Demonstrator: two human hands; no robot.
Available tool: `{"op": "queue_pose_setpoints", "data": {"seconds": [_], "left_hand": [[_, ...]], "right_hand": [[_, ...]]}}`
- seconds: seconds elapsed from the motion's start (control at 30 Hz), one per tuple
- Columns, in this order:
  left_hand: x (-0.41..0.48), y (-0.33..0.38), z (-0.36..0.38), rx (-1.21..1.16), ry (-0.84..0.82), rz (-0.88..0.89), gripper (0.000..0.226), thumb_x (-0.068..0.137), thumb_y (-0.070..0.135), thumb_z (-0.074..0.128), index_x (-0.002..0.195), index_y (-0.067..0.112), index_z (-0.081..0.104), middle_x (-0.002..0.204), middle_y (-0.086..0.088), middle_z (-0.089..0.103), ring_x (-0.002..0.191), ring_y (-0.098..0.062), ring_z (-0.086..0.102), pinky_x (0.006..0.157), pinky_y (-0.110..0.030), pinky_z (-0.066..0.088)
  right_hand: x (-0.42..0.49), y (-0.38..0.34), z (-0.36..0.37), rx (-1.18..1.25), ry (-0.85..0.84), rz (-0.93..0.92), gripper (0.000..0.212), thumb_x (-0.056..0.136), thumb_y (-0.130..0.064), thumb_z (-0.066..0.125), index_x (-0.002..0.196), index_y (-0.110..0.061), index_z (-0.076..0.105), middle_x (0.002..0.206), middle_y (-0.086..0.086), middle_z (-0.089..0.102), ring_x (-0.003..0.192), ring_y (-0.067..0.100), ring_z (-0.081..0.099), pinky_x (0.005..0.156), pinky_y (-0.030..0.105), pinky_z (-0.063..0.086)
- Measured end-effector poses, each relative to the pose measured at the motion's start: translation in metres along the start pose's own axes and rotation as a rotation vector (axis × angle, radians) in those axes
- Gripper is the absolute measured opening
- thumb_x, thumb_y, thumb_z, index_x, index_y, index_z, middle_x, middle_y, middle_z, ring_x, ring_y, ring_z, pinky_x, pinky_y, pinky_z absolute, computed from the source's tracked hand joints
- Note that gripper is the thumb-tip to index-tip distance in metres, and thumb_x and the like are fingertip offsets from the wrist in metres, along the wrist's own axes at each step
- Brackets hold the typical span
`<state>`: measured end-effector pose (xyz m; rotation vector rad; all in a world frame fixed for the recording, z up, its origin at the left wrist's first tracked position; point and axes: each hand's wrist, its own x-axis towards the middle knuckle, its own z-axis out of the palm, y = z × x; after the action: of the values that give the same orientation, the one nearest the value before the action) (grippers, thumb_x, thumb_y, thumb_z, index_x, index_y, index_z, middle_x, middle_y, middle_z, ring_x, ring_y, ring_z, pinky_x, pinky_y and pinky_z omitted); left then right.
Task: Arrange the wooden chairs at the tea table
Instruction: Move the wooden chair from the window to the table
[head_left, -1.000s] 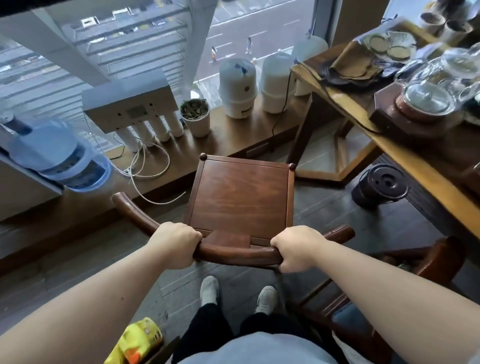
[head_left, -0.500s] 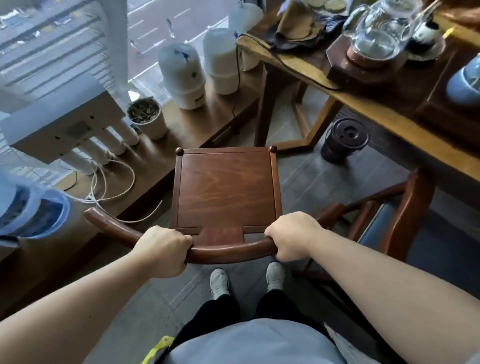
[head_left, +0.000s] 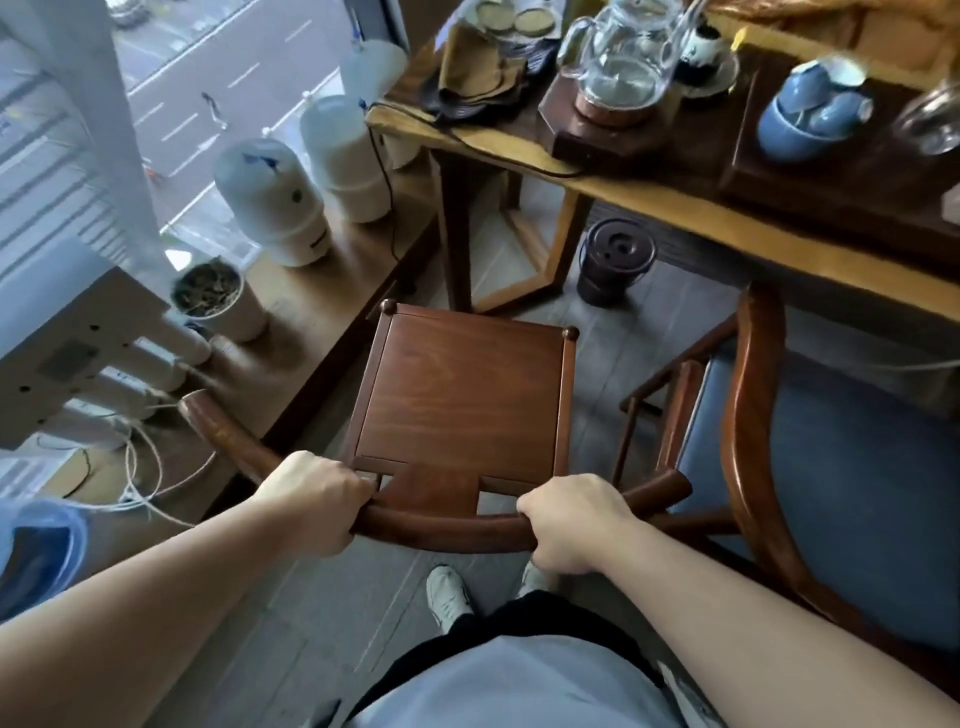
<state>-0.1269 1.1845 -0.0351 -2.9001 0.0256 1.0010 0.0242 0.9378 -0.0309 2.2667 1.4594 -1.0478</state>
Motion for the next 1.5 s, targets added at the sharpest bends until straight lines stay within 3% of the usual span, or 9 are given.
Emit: {"op": "queue_pose_setpoints", "data": {"seconds": [0.3, 0.5, 0.63, 0.7, 0.77, 0.87, 1.03, 1.2, 1.5], "left_hand": [[0.043, -0.005, -0.024, 0.076, 0.131, 0.090, 0.031, 0.074, 0.037, 0.046, 0.104, 0.033, 0.053, 0.091, 0.010, 0.065, 0.087, -0.018, 0.064, 0.074, -0.032, 0.046], [0.048, -0.032, -0.011, -0.002, 0.388, 0.252, 0.040, 0.066, 0.053, 0.053, 0.097, 0.029, 0.056, 0.083, 0.013, 0.062, 0.075, -0.016, 0.063, 0.059, -0.033, 0.052], [0.052, -0.050, -0.015, 0.040, 0.344, 0.267, 0.043, 0.060, 0.047, 0.061, 0.099, 0.028, 0.060, 0.087, 0.011, 0.065, 0.079, -0.018, 0.064, 0.059, -0.034, 0.053], [0.050, -0.049, -0.020, 0.037, 0.275, 0.275, 0.036, 0.065, 0.041, 0.057, 0.099, 0.028, 0.059, 0.090, 0.010, 0.065, 0.083, -0.020, 0.065, 0.064, -0.034, 0.053], [0.049, -0.047, -0.025, 0.048, 0.196, 0.272, 0.026, 0.075, 0.033, 0.050, 0.100, 0.029, 0.056, 0.093, 0.007, 0.065, 0.087, -0.020, 0.065, 0.068, -0.032, 0.049], [0.051, -0.046, -0.035, 0.141, 0.113, 0.294, 0.020, 0.080, 0.027, 0.049, 0.098, 0.025, 0.057, 0.091, 0.004, 0.067, 0.080, -0.023, 0.066, 0.060, -0.029, 0.037], [0.051, -0.063, -0.033, 0.177, 0.062, 0.351, 0.019, 0.079, 0.024, 0.047, 0.096, 0.028, 0.056, 0.087, 0.005, 0.067, 0.075, -0.022, 0.064, 0.061, -0.029, 0.044], [0.054, -0.087, -0.033, 0.258, 0.064, 0.383, 0.026, 0.080, 0.030, 0.046, 0.104, 0.031, 0.055, 0.095, 0.002, 0.069, 0.085, -0.023, 0.066, 0.063, -0.031, 0.039], [0.066, -0.087, -0.043, 0.307, 0.073, 0.376, 0.027, 0.082, 0.032, 0.045, 0.105, 0.030, 0.058, 0.095, 0.006, 0.067, 0.085, -0.021, 0.065, 0.068, -0.030, 0.046]], "right_hand": [[-0.009, 0.027, 0.004, 0.118, 0.036, 0.058, 0.023, 0.076, -0.037, 0.059, 0.097, -0.027, 0.059, 0.082, -0.005, 0.059, 0.079, 0.024, 0.060, 0.075, 0.042, 0.055], [-0.012, 0.032, 0.006, 0.188, 0.091, 0.089, 0.038, 0.074, -0.050, 0.061, 0.105, -0.029, 0.054, 0.093, -0.005, 0.061, 0.086, 0.021, 0.060, 0.075, 0.040, 0.052], [-0.006, 0.023, 0.009, 0.207, 0.143, 0.194, 0.068, 0.066, -0.054, 0.063, 0.128, -0.032, 0.043, 0.118, -0.003, 0.051, 0.107, 0.020, 0.053, 0.084, 0.042, 0.048], [-0.001, 0.009, 0.006, 0.236, 0.118, 0.245, 0.056, 0.067, -0.052, 0.063, 0.118, -0.033, 0.050, 0.112, -0.005, 0.054, 0.103, 0.020, 0.056, 0.083, 0.041, 0.049], [0.002, -0.002, 0.000, 0.256, 0.079, 0.298, 0.032, 0.067, -0.048, 0.063, 0.094, -0.033, 0.056, 0.095, -0.008, 0.060, 0.091, 0.019, 0.060, 0.076, 0.037, 0.050], [0.002, -0.009, -0.013, 0.213, 0.003, 0.394, 0.023, 0.065, -0.048, 0.062, 0.078, -0.029, 0.056, 0.079, -0.006, 0.063, 0.080, 0.021, 0.062, 0.068, 0.032, 0.047], [0.007, -0.033, -0.019, 0.207, -0.024, 0.423, 0.023, 0.064, -0.042, 0.061, 0.082, -0.027, 0.061, 0.080, -0.003, 0.065, 0.079, 0.024, 0.063, 0.070, 0.032, 0.050], [0.012, -0.063, -0.008, 0.275, 0.067, 0.451, 0.022, 0.068, -0.040, 0.060, 0.087, -0.028, 0.061, 0.084, -0.004, 0.066, 0.082, 0.024, 0.064, 0.071, 0.034, 0.046], [0.010, -0.054, -0.008, 0.206, 0.142, 0.410, 0.028, 0.075, -0.044, 0.058, 0.094, -0.024, 0.061, 0.080, -0.003, 0.064, 0.073, 0.025, 0.063, 0.065, 0.036, 0.047]]}}
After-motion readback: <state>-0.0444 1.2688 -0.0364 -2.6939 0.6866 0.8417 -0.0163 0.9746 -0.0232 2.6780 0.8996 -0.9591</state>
